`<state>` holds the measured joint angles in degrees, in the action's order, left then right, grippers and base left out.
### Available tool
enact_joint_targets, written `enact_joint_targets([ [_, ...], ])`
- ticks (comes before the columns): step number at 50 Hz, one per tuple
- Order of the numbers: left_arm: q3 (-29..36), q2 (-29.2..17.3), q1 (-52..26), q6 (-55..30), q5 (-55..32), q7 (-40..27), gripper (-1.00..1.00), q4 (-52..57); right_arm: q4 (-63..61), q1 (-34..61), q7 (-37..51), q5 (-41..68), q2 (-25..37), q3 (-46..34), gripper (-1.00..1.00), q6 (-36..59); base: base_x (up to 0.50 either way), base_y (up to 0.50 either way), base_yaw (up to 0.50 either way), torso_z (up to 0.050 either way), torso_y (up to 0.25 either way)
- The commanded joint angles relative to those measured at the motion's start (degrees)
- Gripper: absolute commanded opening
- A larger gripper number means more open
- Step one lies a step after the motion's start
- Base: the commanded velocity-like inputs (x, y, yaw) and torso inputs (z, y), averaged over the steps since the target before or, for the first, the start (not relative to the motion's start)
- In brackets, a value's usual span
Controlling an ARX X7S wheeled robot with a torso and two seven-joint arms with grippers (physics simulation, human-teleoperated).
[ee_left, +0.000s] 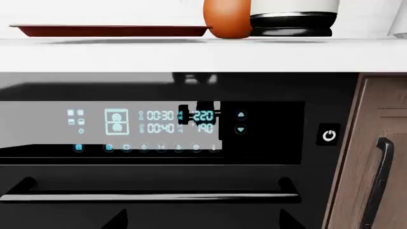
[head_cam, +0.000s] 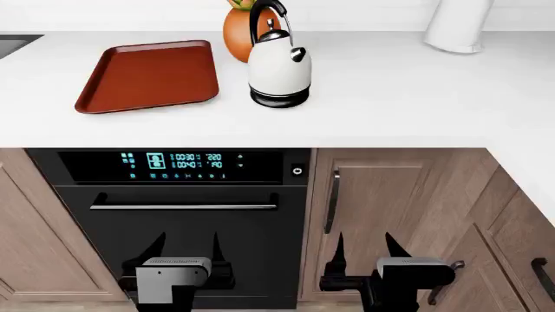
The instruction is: Pick the kettle from the counter and place it on the tray. Then pick the mug from the cabinet and place it on the tray. Then close the cabinet doors.
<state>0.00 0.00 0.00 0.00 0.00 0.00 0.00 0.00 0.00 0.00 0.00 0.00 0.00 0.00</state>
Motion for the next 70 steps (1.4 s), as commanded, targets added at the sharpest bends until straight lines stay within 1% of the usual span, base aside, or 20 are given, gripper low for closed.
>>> enact_joint_targets([
  [1, 0.64, -0.92, 0.05, -0.53, -1.40, -1.04, 1.00, 0.78, -0.86, -0.18, 1.34, 0.72, 0.90, -1.08, 1.00, 0.66, 0.00, 0.00, 0.00, 0.000, 0.000],
  [6, 1.44, -2.08, 0.54, -1.38, -3.40, -1.67, 1.00, 3.71, -7.93, -1.54, 2.59, 1.77, 2.16, -2.09, 1.00, 4.49, 0.00, 0.00, 0.00, 0.000, 0.000],
  [13, 1.97, -3.95, 1.51, -5.29, -3.91, -2.92, 1.00, 15.83, -20.84, -3.91, 3.46, 2.57, 3.77, -2.96, 1.00, 10.12, 0.00, 0.00, 0.00, 0.000, 0.000],
  [17, 1.26, -5.24, -0.08, -11.63, -5.48, -3.43, 1.00, 26.88, -27.06, -4.64, 3.84, 3.41, 4.52, -2.87, 1.00, 12.64, 0.00, 0.00, 0.00, 0.016, 0.000],
  [21, 0.41, -6.67, -4.01, -19.86, -6.97, -4.29, 1.00, 35.89, -29.88, -4.92, 4.23, 4.00, 4.98, -2.92, 1.00, 13.84, 0.00, 0.00, 0.00, 0.050, 0.000],
  [24, -0.32, -7.95, -9.07, -26.81, -8.05, -4.89, 1.00, 41.21, -31.82, -4.88, 4.56, 4.24, 5.31, -3.11, 1.00, 15.04, 0.00, 0.00, 0.00, 0.050, 0.000],
  [28, -1.81, -9.63, -19.85, -39.81, -10.00, -6.21, 1.00, 47.64, -34.43, -4.76, 5.07, 4.58, 5.70, -3.22, 1.00, 16.73, 0.00, 0.00, 0.00, 0.050, 0.000],
  [33, -3.89, -11.08, -36.13, -56.23, -13.44, -7.29, 1.00, 51.81, -37.43, -4.60, 5.63, 5.23, 6.23, -3.29, 1.00, 18.67, 0.00, 0.00, 0.00, 0.050, 0.000],
  [38, -3.37, -11.98, -53.50, -68.25, -15.39, -7.88, 1.00, 51.08, -40.11, -4.19, 6.21, 5.54, 6.79, -3.60, 1.00, 20.58, 0.00, 0.00, 0.00, 0.050, 0.000],
  [42, -2.24, -11.35, -69.05, -75.48, -16.20, -8.43, 1.00, 45.67, -42.36, -3.88, 6.73, 5.63, 7.18, -3.93, 1.00, 22.20, 0.00, 0.00, 0.00, 0.050, 0.000],
  [44, -1.07, -10.83, -76.34, -77.40, -16.15, -8.66, 1.00, 41.11, -43.17, -3.68, 6.97, 5.70, 7.33, -4.07, 1.00, 22.85, 0.00, 0.00, 0.00, 0.050, 0.000],
  [46, 0.59, -10.40, -83.06, -77.47, -15.60, -8.86, 1.00, 34.95, -43.92, -3.44, 7.23, 5.74, 7.48, -4.20, 1.00, 23.61, 0.00, 0.00, 0.00, 0.050, 0.000],
  [51, 5.11, -8.75, -97.66, -71.68, -12.94, -8.92, 1.00, 13.70, -46.84, -2.98, 7.73, 6.18, 7.97, -4.34, 1.00, 26.13, 0.00, 0.00, 0.00, 0.050, 0.000],
  [58, 9.61, -5.12, -116.66, -58.79, -8.97, -8.48, 1.00, -19.95, -50.89, -1.68, 8.39, 6.60, 8.75, -4.69, 1.00, 30.28, 0.00, 0.00, 0.00, 0.050, 0.000],
  [67, 11.88, -0.40, -134.79, -47.17, -7.70, -7.59, 1.00, -56.19, -54.67, -0.39, 9.29, 7.19, 9.57, -4.84, 1.00, 34.44, 0.00, 0.00, 0.00, 0.050, 0.000],
  [70, 11.38, -0.04, -134.99, -51.46, -6.82, -8.19, 1.00, -54.62, -57.93, 1.78, 9.67, 7.96, 10.11, -4.40, 1.00, 38.93, 0.00, 0.00, 0.00, 0.050, 0.000],
])
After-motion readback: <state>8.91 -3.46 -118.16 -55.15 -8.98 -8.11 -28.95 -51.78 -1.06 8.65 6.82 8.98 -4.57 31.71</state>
